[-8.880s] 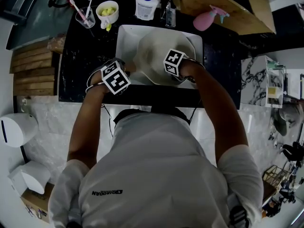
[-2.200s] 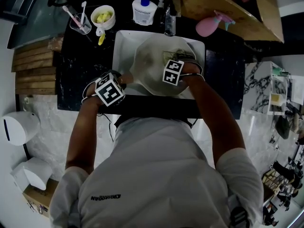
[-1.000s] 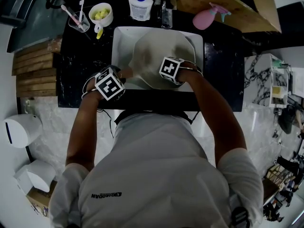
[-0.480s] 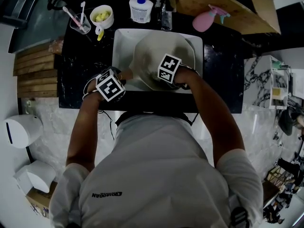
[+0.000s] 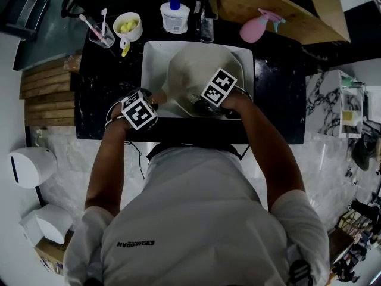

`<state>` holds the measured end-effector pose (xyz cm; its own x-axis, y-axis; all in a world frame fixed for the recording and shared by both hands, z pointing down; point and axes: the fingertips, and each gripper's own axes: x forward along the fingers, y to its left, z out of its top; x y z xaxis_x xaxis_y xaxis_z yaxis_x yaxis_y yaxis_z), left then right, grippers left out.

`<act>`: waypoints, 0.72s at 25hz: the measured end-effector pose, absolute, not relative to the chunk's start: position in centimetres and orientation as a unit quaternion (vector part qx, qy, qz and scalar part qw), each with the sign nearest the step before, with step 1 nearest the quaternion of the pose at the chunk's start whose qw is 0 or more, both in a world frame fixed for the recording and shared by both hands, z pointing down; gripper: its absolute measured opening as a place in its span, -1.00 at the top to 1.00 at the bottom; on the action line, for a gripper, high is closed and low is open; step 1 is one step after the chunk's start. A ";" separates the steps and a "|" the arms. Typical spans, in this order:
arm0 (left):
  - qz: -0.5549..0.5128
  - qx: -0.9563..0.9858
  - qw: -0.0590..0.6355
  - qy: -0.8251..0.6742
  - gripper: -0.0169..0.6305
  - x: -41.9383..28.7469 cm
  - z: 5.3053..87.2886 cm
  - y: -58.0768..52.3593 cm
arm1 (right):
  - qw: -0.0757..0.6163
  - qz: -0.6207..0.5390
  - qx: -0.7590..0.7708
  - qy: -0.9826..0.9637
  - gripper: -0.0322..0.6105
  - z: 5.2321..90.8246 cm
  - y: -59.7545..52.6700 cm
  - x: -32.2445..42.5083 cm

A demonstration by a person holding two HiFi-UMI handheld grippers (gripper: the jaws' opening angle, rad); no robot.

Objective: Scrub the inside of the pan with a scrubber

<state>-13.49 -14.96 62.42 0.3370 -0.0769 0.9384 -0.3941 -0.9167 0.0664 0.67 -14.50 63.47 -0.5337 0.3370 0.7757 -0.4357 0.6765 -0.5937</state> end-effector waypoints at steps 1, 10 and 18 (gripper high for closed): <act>0.556 0.806 0.145 -0.145 0.41 -13.5 62.3 -14.9 | 0.471 0.391 0.047 -0.789 0.62 63.1 -15.0 0.7; 0.555 0.809 0.129 -0.144 0.25 -13.8 60.7 -14.8 | 0.436 0.304 0.165 -0.831 0.62 60.9 -17.5 2.0; 0.547 0.818 0.099 -0.147 0.21 -14.2 57.6 -13.9 | 0.420 0.278 0.194 -0.842 0.63 58.3 -17.3 2.2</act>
